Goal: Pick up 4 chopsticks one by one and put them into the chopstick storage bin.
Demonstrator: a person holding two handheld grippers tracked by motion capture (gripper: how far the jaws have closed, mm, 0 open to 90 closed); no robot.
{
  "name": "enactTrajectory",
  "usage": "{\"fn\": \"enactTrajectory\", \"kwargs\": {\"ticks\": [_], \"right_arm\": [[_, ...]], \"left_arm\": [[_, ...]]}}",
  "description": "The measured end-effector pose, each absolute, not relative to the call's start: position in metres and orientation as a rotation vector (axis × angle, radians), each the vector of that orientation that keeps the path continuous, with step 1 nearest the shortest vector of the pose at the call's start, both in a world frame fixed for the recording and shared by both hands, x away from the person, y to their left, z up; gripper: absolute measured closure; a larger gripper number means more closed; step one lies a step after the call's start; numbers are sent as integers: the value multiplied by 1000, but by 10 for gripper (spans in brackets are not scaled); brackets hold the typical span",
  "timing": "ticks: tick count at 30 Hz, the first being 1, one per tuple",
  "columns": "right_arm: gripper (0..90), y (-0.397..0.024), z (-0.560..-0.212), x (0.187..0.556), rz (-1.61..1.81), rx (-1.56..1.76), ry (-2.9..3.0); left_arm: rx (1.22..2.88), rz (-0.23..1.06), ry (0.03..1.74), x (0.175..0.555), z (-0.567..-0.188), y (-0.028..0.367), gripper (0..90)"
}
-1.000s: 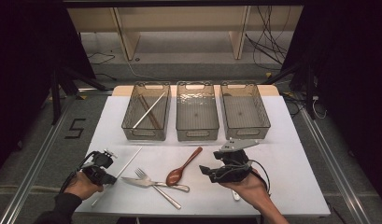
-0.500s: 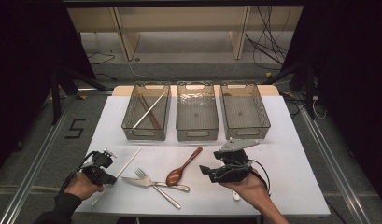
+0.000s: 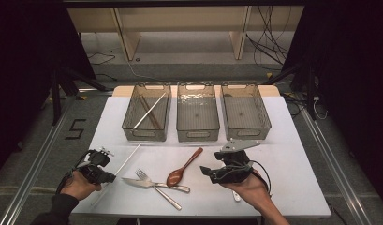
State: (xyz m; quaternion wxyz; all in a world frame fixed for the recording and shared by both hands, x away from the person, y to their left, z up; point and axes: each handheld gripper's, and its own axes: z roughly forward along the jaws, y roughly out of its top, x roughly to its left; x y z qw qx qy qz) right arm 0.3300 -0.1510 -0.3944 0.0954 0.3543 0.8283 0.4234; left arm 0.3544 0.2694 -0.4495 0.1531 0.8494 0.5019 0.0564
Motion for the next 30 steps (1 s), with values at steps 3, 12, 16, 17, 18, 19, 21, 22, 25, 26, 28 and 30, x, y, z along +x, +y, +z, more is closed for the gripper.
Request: {"fn": "enactTrajectory", "kwargs": {"ticks": [3, 12, 16, 17, 18, 19, 21, 22, 25, 26, 28, 30], "right_arm": [[296, -151, -394, 330, 1256, 1055, 2454], [295, -151, -394, 331, 1257, 1058, 2451], [295, -151, -394, 331, 1260, 1057, 2449], [295, -151, -394, 331, 1259, 1058, 2449], [295, -151, -395, 331, 1258, 1061, 2449], [295, -151, -395, 331, 1256, 1061, 2448], [295, -151, -394, 331, 1261, 1063, 2445], [295, -151, -394, 331, 1261, 1062, 2443], [295, -151, -394, 331, 1263, 1064, 2444], [295, -151, -394, 331, 1262, 1065, 2445], [295, -151, -394, 331, 1263, 1066, 2445], [295, -151, -394, 331, 1266, 1063, 2442]], "left_arm": [[2419, 183, 1404, 352, -440, 268, 843], [2244, 234, 1277, 351, -409, 262, 842], [2191, 292, 1237, 356, -395, 257, 842], [2185, 305, 1227, 359, -392, 256, 842], [2176, 313, 1218, 362, -389, 255, 842], [2170, 317, 1211, 366, -386, 254, 842], [2147, 336, 1204, 374, -380, 253, 842], [2136, 340, 1199, 378, -378, 252, 842], [2084, 329, 1193, 393, -372, 253, 841], [2067, 330, 1195, 398, -370, 254, 842], [2046, 341, 1196, 405, -367, 254, 841], [2025, 358, 1187, 410, -363, 254, 842]]}}
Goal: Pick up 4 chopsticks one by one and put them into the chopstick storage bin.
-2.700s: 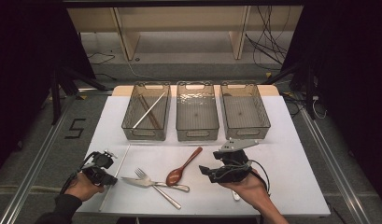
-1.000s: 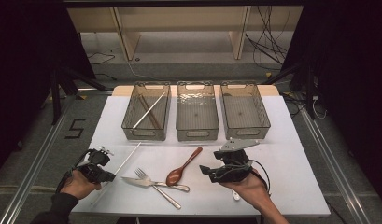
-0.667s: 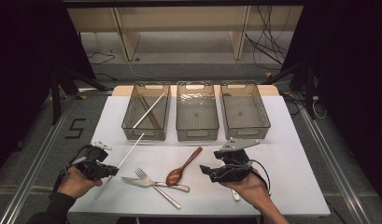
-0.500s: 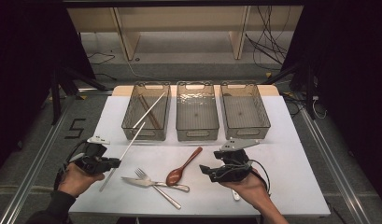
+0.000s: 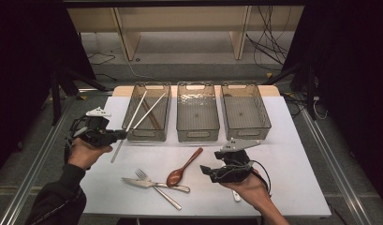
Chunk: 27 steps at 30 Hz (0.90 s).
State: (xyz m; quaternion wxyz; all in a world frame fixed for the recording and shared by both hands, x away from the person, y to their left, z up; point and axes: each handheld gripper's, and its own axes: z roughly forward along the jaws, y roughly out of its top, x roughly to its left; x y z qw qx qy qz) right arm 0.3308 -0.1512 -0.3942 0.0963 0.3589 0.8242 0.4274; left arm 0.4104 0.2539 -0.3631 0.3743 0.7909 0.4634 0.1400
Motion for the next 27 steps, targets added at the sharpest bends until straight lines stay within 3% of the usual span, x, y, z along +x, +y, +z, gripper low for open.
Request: {"fn": "enactTrajectory", "kwargs": {"ticks": [12, 27], "right_arm": [[295, -152, -394, 331, 1275, 1063, 2434], [295, -153, -394, 331, 1279, 1058, 2437]], "left_arm": [[1978, 420, 1143, 452, -340, 242, 841], [1975, 471, 1148, 499, -348, 227, 841]]}}
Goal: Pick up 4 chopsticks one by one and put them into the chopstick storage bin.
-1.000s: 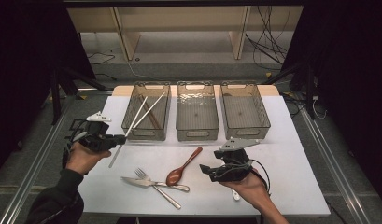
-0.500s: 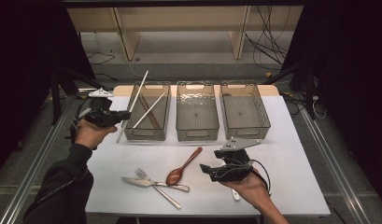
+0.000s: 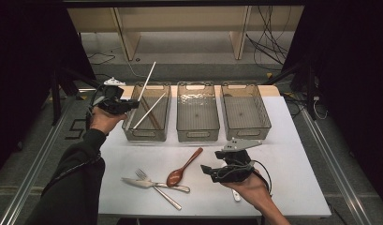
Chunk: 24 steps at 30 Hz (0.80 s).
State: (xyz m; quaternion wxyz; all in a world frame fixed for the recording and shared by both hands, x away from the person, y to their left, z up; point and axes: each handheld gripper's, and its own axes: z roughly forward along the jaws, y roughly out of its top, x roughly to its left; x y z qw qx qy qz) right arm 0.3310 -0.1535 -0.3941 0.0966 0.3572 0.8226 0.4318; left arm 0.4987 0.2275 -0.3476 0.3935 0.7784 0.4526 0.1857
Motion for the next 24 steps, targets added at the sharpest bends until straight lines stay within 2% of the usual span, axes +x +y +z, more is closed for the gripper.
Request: {"fn": "enactTrajectory", "kwargs": {"ticks": [16, 24], "right_arm": [[295, -154, -394, 331, 1280, 1055, 2442], [295, -153, -395, 331, 1277, 1055, 2446]], "left_arm": [[1945, 510, 1189, 524, -367, 229, 840], [2001, 535, 1176, 530, -380, 223, 840]]}}
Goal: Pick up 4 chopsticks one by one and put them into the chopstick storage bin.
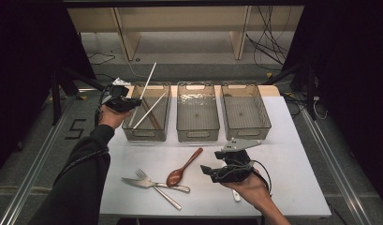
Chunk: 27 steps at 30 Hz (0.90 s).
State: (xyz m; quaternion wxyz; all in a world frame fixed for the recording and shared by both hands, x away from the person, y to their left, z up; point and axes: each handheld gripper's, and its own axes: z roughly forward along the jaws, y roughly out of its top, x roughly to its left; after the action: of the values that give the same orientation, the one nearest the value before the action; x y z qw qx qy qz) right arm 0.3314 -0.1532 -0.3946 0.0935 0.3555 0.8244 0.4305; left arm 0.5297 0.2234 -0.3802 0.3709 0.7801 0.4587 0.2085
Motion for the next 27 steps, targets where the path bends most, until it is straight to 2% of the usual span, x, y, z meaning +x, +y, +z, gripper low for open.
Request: {"fn": "enactTrajectory", "kwargs": {"ticks": [18, 27], "right_arm": [[295, -153, -395, 332, 1278, 1054, 2450], [295, -153, -395, 332, 1274, 1058, 2453]], "left_arm": [[2074, 506, 1227, 534, -398, 217, 825], [2022, 440, 1215, 518, -382, 219, 656]]}}
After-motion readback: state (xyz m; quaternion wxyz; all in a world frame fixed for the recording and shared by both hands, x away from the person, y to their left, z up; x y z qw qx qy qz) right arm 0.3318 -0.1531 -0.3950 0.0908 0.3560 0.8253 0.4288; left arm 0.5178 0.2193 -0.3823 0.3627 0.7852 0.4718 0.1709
